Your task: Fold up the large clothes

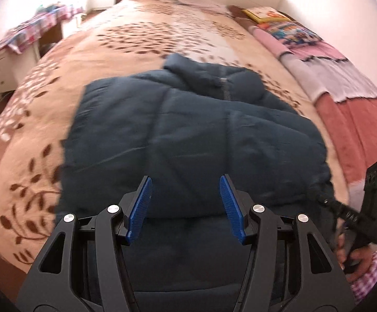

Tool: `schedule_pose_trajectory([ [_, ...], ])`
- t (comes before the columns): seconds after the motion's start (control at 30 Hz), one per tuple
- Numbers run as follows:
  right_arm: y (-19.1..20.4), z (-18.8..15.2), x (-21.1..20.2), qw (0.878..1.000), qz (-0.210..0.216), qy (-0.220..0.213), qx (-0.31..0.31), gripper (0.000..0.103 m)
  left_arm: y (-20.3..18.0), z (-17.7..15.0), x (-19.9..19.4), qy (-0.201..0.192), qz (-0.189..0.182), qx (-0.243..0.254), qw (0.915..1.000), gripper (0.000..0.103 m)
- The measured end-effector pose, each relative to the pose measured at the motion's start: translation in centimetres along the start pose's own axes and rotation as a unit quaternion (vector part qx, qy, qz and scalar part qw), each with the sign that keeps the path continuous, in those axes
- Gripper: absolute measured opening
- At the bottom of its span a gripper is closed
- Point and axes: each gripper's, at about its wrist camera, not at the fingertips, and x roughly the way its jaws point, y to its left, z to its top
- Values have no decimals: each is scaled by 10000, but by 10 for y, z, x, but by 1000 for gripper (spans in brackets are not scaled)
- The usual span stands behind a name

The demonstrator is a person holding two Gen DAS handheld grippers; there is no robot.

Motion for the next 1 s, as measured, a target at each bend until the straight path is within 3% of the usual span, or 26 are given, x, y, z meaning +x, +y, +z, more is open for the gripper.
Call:
schedule_pose_trajectory([
  [0.07,3,2,11,9997,-52,168,150,49,14,-1,3,-13,171,-46,9998,54],
  [0.13,8,4,16,9994,-17,251,228,21,28,-1,5,-85,483,-58,9988,54],
  [0.2,18,7,12,9998,-87,164,92,10,40,-1,9,-85,629,-126,9979,54],
  [0.43,37,16,-45,9978,62,-558,-348,8,50,-6,15,2,698,-330,9970,54],
  [0.6,3,9,-26,9994,-309,-184,-27,8,46,-9,25,145,887,-287,9955,54],
  [0.73,-8,-5,-5,9992,-368,46,142,8,45,-7,21,123,948,-283,9950,54],
  [0.9,-10,-6,-4,9994,-320,47,147,8,44,2,21,85,1048,-233,9942,54],
  [1.0,-8,-7,-19,9989,-301,-296,191,8,42,14,19,-20,1006,-295,9945,54],
])
